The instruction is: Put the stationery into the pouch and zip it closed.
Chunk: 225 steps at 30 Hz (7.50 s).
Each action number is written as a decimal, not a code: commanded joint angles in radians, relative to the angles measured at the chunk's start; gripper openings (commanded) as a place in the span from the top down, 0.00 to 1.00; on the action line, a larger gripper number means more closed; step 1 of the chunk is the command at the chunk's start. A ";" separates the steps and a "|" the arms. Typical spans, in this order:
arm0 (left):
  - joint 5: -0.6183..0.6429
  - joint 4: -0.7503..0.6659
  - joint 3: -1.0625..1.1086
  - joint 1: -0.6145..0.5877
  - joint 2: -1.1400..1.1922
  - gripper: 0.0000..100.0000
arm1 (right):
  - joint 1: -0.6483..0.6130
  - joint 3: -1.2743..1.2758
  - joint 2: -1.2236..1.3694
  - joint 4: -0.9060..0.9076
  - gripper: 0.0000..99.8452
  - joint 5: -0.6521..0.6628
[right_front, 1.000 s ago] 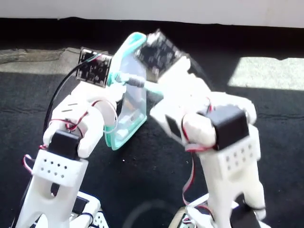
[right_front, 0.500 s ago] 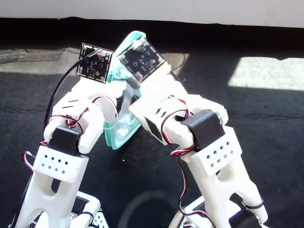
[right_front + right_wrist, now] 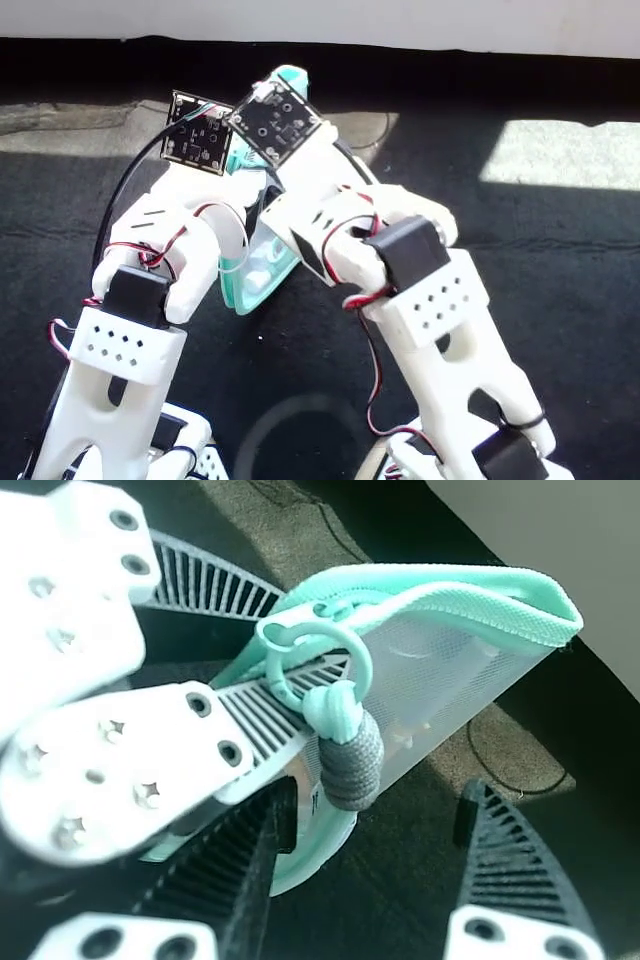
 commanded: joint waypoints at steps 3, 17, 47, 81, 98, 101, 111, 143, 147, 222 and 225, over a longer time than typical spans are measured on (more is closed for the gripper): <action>0.000 0.008 -0.027 -0.001 0.010 0.99 | -0.053 -0.005 0.031 -0.047 0.74 0.015; 0.000 0.031 -0.025 -0.004 0.010 0.99 | -0.048 -0.018 0.048 -0.166 0.74 0.201; 0.000 0.029 -0.028 -0.005 0.010 0.99 | -0.113 -0.048 0.058 -0.217 0.87 0.331; -0.002 0.044 -0.031 -0.004 0.004 0.99 | -0.047 -0.070 0.096 -0.260 0.99 0.430; -0.249 0.044 -0.067 -0.031 0.007 0.99 | 0.074 -0.102 0.031 -0.248 0.92 0.107; -0.328 0.043 -0.099 -0.031 0.008 0.99 | 0.031 -0.102 -0.019 -0.150 0.80 -0.092; -0.569 0.038 -0.246 -0.084 0.013 0.99 | 0.012 0.022 -0.185 0.001 0.76 -0.141; -0.284 0.132 0.111 -0.025 0.010 0.99 | -0.054 0.444 -0.189 -0.366 0.68 -0.259; -0.287 0.157 0.111 -0.007 0.012 0.99 | 0.074 0.472 -0.189 -0.312 0.68 -0.259; -0.164 0.086 -0.074 0.110 0.335 0.99 | 0.139 0.961 -0.506 -0.811 0.67 -0.519; -0.164 0.086 -0.074 0.107 0.335 0.99 | 0.110 0.975 -0.506 -0.809 0.62 -0.519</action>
